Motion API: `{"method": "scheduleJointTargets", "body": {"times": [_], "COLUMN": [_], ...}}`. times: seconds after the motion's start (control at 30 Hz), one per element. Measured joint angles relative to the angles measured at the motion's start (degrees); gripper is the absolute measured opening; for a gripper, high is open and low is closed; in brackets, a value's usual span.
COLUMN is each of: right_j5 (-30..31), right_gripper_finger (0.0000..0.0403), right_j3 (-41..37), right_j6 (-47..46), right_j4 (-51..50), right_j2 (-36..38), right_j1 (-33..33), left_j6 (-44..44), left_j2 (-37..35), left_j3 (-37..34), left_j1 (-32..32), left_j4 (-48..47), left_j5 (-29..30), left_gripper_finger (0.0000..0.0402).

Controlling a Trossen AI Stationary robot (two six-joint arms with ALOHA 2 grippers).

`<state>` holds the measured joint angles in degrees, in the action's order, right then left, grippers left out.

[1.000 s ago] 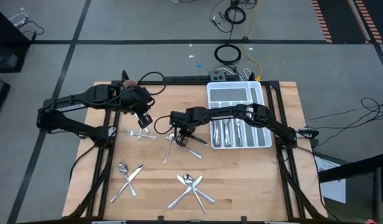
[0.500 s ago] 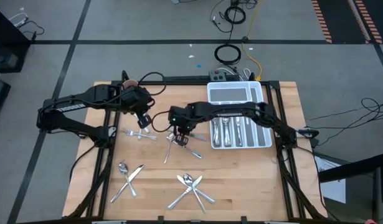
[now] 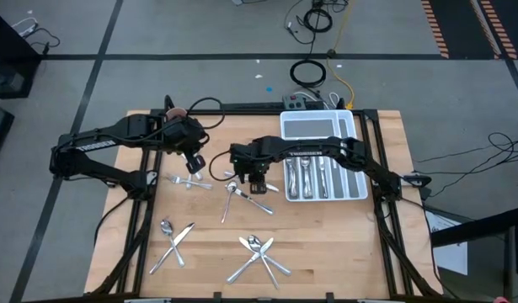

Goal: Sort silverware
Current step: Put the silver table knife into the silverware tray

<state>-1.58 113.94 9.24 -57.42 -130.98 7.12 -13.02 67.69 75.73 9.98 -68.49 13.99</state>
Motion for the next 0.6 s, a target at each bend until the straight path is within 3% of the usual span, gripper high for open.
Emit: {"method": "scheduleJointTargets", "body": {"times": [0.13, 0.23, 0.4, 0.6], "right_j5": [0.04, 0.23, 1.85, -0.38], "right_gripper_finger": [0.0198, 0.0223, 0.0222, 0.0214], "right_j3": [0.07, 0.05, 0.05, 0.24], "right_j6": [-0.69, -1.60, -1.98, -4.55], "right_j4": [4.46, 7.57, 10.19, 9.72], "right_j2": [-1.98, -3.42, -5.76, -7.60], "right_j1": [0.21, 0.69, 1.30, 1.68], "left_j6": [-0.02, -0.02, -0.03, 0.07], "left_j2": [-0.01, -0.01, -0.01, -0.01], "left_j3": [-0.01, -0.01, -0.01, 0.01], "left_j1": [0.02, 0.02, 0.02, 0.02], "left_j4": [0.00, -0.04, -0.04, -0.05], "left_j5": [0.03, 0.05, 0.15, 0.29], "left_gripper_finger": [0.0013, 0.0013, 0.0013, 0.0013]}}
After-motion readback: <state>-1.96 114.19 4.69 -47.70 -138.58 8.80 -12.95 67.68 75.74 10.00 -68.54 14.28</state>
